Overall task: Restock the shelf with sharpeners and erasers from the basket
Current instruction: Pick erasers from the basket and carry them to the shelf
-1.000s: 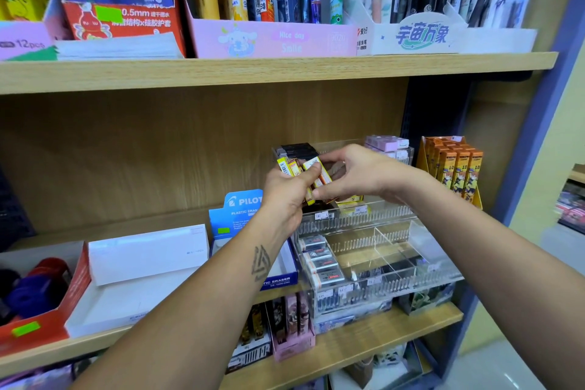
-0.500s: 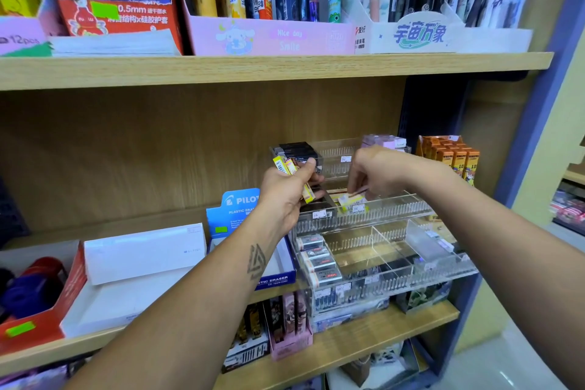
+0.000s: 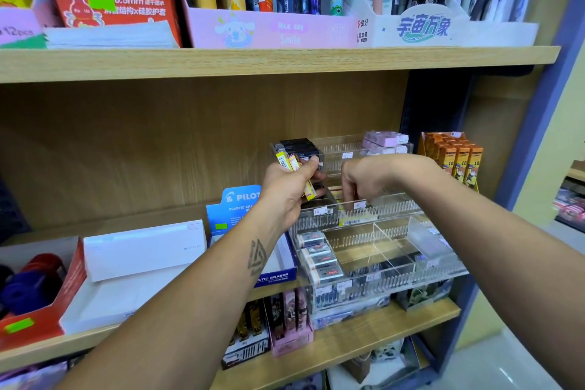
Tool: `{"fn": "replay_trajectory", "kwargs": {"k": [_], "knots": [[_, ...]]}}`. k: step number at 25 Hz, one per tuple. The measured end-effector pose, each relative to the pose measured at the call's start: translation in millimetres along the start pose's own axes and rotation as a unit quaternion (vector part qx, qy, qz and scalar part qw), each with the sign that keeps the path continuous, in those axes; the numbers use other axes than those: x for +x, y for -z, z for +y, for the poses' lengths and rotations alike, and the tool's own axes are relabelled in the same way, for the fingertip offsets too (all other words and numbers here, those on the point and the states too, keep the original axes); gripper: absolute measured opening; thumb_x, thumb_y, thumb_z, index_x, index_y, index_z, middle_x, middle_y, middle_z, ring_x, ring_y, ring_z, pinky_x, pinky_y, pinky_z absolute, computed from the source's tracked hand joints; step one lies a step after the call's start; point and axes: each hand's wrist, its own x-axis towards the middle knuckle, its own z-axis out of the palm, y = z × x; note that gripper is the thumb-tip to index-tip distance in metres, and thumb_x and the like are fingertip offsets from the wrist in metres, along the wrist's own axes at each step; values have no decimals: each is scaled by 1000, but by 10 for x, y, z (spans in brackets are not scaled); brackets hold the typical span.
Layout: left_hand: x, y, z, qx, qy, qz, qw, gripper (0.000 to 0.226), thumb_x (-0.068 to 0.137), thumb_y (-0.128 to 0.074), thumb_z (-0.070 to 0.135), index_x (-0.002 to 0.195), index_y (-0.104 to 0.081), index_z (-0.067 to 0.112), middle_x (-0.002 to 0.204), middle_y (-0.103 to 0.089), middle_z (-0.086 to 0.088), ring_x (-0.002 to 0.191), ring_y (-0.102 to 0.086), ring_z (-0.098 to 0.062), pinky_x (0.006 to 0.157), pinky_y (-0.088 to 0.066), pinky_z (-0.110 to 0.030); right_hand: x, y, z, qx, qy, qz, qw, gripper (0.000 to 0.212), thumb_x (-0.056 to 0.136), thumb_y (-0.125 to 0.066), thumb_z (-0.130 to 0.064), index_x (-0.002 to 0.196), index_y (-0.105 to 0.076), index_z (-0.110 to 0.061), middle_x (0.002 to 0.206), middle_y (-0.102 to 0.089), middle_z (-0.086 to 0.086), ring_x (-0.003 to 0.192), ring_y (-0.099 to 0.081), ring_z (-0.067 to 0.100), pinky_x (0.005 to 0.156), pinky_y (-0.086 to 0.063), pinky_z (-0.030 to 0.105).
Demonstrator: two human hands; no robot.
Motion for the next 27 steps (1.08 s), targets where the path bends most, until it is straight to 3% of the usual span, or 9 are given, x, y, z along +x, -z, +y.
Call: {"fn": "replay_trajectory", "kwargs": {"k": [2,5,9,11,14,16,18,21,27], "knots": [[-7,-6,2,-4,-1,0,1000,11,93,-67,11,90,-60,4,73,-64,-15,81,-69,-28,85,-57,-55,-2,-19,-34,20,-10,-2,1000,46,85,-42,12,97,-78,-13,89,-65,-8,82,-67,18,64,-56,24],[-12,-9,16,-22,-3,0,1000,23,94,-66,22,84,-60,2,69,-61,-16,75,-67,-29,82,-59,-52,3,22,-68,109,8,41,993,39,84,-45,13,96,-75,-9,85,-72,1,80,-72,20,76,-62,36],[5,23,34,-27,-2,22,999,44,98,-57,42,88,-60,-1,78,-66,-20,73,-68,-33,79,-58,-53,-39,37,-145,428,68,80,898,21,84,-71,2,104,-65,-4,91,-74,19,80,-73,25,73,-60,33],[2,49,45,-49,0,10,999,45,99,-53,43,90,-59,-1,86,-67,-22,76,-70,-33,81,-58,-50,-6,-76,-236,423,89,114,894,32,81,-79,-6,108,-63,-2,91,-73,19,75,-68,21,70,-55,30],[-36,59,70,-64,3,-20,998,44,100,-50,43,97,-61,0,94,-70,-22,82,-72,-30,85,-57,-45,63,-161,-270,436,94,176,877,30,80,-78,1,107,-65,0,85,-70,17,71,-64,20,62,-52,21],[-47,57,66,-58,11,-21,998,45,101,-47,45,103,-61,2,102,-71,-21,92,-72,-32,90,-56,-48,84,-79,-140,382,71,219,895,29,79,-77,0,105,-71,-11,85,-73,7,74,-66,18,68,-57,25],[-47,53,63,-50,22,-18,998,51,101,-43,49,112,-58,1,111,-71,-22,102,-70,-32,94,-54,-51,69,34,54,195,17,252,948,32,79,-72,-6,104,-75,-26,92,-73,-3,86,-67,17,82,-59,34],[-51,32,72,-40,27,-12,999,54,101,-43,49,117,-55,-1,114,-69,-23,105,-70,-29,94,-54,-51,16,53,146,-8,-42,202,978,33,82,-65,-4,100,-76,-30,103,-72,-6,93,-66,17,82,-59,35],[-65,13,62,-22,25,-8,999,52,102,-44,47,115,-56,-2,112,-70,-22,104,-70,-28,92,-55,-52,168,-182,121,-65,-15,171,983,26,82,-67,2,88,-76,-22,99,-72,0,92,-67,21,83,-57,36]]}}
